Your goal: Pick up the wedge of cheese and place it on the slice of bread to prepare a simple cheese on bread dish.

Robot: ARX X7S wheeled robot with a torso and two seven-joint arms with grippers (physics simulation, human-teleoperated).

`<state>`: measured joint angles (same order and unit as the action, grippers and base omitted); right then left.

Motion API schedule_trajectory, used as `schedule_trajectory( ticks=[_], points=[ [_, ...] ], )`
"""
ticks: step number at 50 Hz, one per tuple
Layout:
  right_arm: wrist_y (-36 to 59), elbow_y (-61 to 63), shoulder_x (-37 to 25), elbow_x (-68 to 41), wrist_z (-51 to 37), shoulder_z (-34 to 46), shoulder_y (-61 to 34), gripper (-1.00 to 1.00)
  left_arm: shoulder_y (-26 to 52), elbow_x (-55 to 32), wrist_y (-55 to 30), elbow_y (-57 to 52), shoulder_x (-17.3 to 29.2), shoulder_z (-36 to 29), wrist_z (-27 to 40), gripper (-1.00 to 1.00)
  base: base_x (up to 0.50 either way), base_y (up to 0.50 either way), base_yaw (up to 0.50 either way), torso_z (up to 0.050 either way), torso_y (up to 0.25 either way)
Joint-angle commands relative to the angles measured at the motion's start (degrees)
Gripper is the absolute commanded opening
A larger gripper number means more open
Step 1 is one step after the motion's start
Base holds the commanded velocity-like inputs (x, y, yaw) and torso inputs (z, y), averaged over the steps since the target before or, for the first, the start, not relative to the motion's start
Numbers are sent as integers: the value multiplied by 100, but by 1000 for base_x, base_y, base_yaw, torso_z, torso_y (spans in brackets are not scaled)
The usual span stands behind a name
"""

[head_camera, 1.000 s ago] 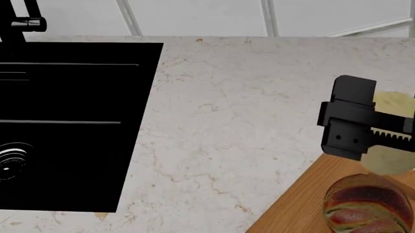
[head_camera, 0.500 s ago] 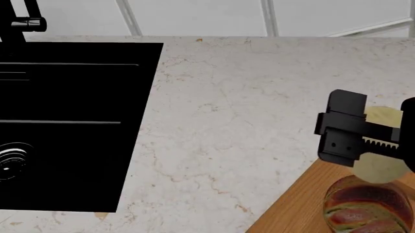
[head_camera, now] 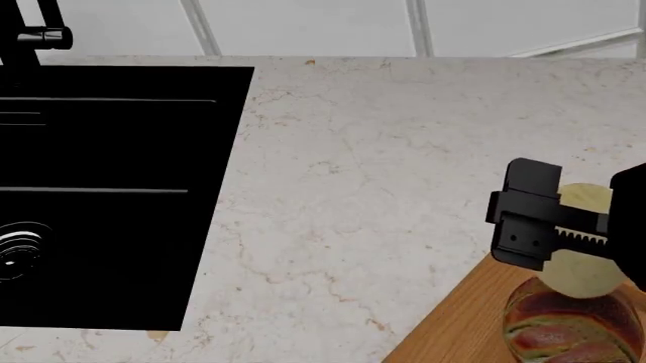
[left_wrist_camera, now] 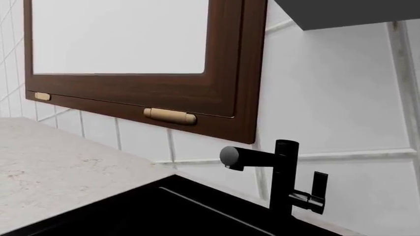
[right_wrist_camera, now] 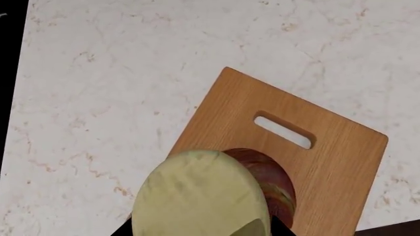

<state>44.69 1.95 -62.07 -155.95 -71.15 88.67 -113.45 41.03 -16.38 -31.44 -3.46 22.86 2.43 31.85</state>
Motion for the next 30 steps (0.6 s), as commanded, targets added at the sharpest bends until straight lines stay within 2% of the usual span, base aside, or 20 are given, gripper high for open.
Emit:
schedule_trajectory(
  ticks=[1, 30],
  points=[
    [50, -8, 2, 186, 165, -32, 124, -100, -6, -13, -2, -7, 5, -2, 6, 100, 0, 0, 0, 0, 0],
    [0, -54, -105, 484, 475, -16, 447, -100, 8, -15, -48, 0, 30, -48, 27, 100, 0, 0, 0, 0, 0]
  ],
)
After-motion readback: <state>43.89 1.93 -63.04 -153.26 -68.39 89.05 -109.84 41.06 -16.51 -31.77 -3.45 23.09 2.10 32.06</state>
